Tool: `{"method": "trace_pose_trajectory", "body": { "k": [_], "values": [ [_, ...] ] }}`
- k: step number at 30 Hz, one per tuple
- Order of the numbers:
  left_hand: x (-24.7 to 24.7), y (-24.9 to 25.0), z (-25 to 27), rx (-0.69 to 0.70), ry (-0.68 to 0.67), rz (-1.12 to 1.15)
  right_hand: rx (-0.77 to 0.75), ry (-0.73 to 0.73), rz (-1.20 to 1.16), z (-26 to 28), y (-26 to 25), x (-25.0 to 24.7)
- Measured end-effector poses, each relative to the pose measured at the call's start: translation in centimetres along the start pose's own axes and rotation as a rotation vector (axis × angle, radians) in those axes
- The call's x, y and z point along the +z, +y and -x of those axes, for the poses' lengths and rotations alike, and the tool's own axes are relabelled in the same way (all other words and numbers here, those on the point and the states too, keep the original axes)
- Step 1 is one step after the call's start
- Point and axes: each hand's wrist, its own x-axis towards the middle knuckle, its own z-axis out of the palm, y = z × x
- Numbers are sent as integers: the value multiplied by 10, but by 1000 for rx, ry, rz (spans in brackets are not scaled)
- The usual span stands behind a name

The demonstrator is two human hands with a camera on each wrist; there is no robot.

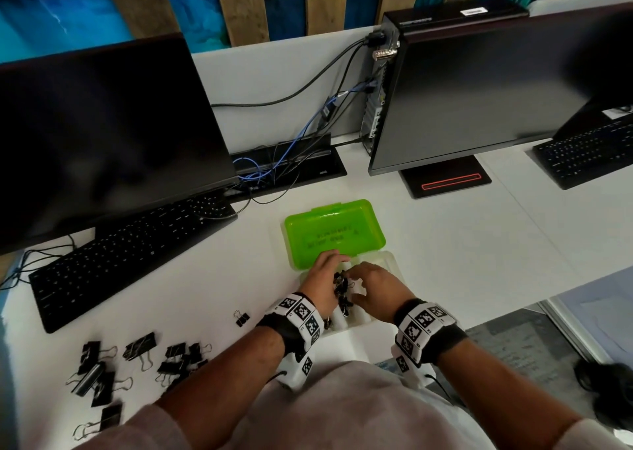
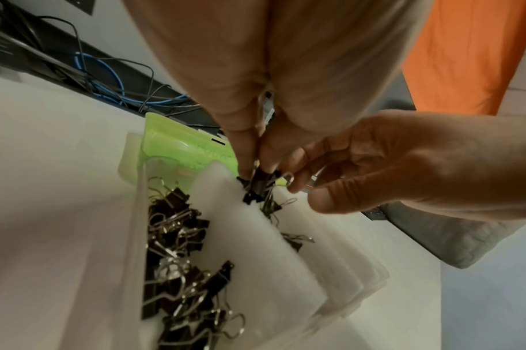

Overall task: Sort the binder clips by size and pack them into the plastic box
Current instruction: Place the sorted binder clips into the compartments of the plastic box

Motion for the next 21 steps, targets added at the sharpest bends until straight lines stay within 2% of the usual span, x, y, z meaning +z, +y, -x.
{"method": "trace_pose_trajectory", "body": {
  "k": [3,8,11,16,18,21],
  "values": [
    [0,-1,-1,-32,55,-7,-56,-74,60,-1,-3,5],
    [5,3,-5,-45,120,-8,-102,-20,207,3,-1,3],
    [6,7,-9,-41,161,9,-74,-60,201,4,1,3],
    [8,8,-7,-47,64,7,-19,16,130,3,-1,0],
    [8,7,-6,-51,24,0,-54,-10,174,4,-2,-1],
    [2,4,-3,-29,30,-8,-189,-85,310,4,-3,1]
  ]
}}
